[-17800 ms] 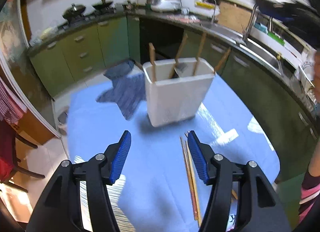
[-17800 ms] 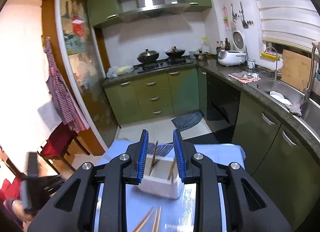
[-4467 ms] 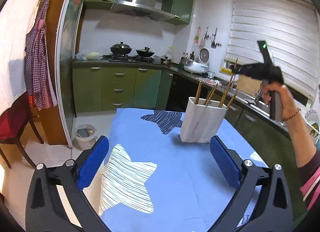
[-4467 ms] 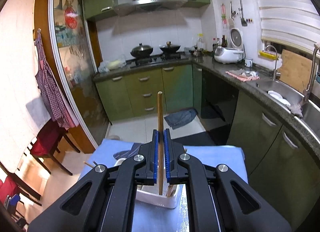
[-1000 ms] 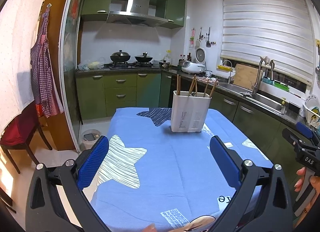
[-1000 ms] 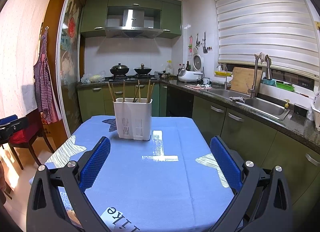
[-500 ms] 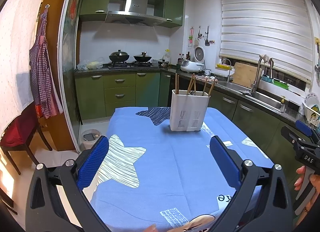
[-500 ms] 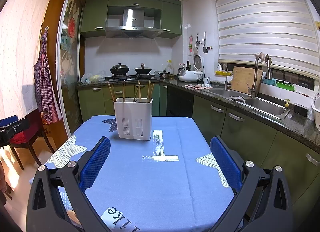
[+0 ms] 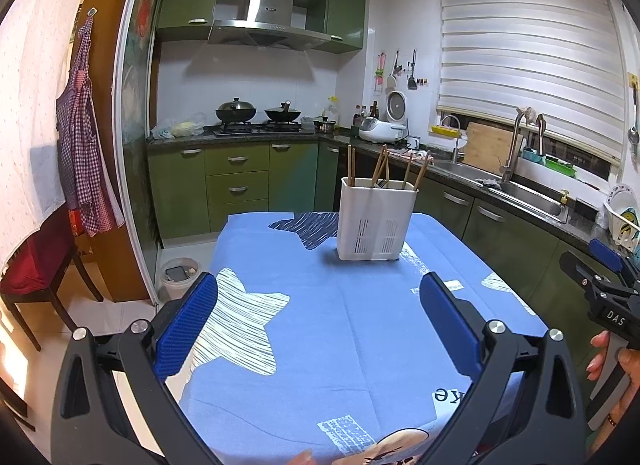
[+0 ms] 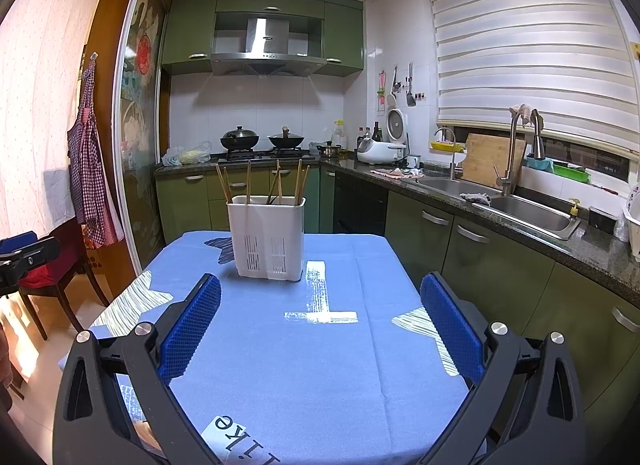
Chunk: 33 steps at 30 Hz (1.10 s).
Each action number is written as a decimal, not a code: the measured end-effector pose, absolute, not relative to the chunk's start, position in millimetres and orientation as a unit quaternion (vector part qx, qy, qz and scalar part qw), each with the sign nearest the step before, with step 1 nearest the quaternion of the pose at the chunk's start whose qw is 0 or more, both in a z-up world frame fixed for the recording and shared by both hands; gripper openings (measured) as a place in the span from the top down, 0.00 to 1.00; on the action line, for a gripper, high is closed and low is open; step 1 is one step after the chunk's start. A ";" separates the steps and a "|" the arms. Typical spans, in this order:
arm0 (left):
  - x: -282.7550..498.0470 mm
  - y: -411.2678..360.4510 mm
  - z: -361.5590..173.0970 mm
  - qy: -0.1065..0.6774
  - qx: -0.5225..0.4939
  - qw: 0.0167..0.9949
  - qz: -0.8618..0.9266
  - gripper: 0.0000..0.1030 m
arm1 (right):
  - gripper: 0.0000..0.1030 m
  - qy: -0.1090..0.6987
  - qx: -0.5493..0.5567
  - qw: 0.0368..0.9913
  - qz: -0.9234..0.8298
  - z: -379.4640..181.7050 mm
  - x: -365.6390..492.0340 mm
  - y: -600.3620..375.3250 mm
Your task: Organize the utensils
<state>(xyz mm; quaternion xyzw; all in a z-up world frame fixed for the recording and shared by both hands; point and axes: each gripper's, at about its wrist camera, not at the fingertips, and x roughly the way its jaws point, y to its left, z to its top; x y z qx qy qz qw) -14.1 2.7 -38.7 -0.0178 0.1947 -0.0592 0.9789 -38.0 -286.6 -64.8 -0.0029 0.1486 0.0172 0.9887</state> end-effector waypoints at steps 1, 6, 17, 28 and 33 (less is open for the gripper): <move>-14.0 2.8 -38.5 0.195 -0.018 0.979 -0.061 0.07 | 0.04 0.149 -0.003 0.989 0.018 -65.1 -37.3 -286.9; -13.3 3.6 -39.0 0.197 -0.017 0.978 -0.063 0.07 | 0.04 0.149 -0.003 0.989 0.018 -67.3 -37.2 -285.8; -7.0 6.0 -42.9 0.209 -0.012 0.977 -0.047 0.07 | 0.04 0.155 -0.003 0.988 0.018 -73.5 -34.0 -286.1; -1.6 0.1 -44.9 0.199 -0.007 0.977 -0.076 0.07 | 0.04 0.165 0.000 0.986 0.019 -76.8 -26.7 -289.7; 10.7 -2.8 -50.0 0.219 0.004 0.974 -0.061 0.07 | 0.04 0.176 0.004 0.984 0.015 -81.4 -15.6 -293.0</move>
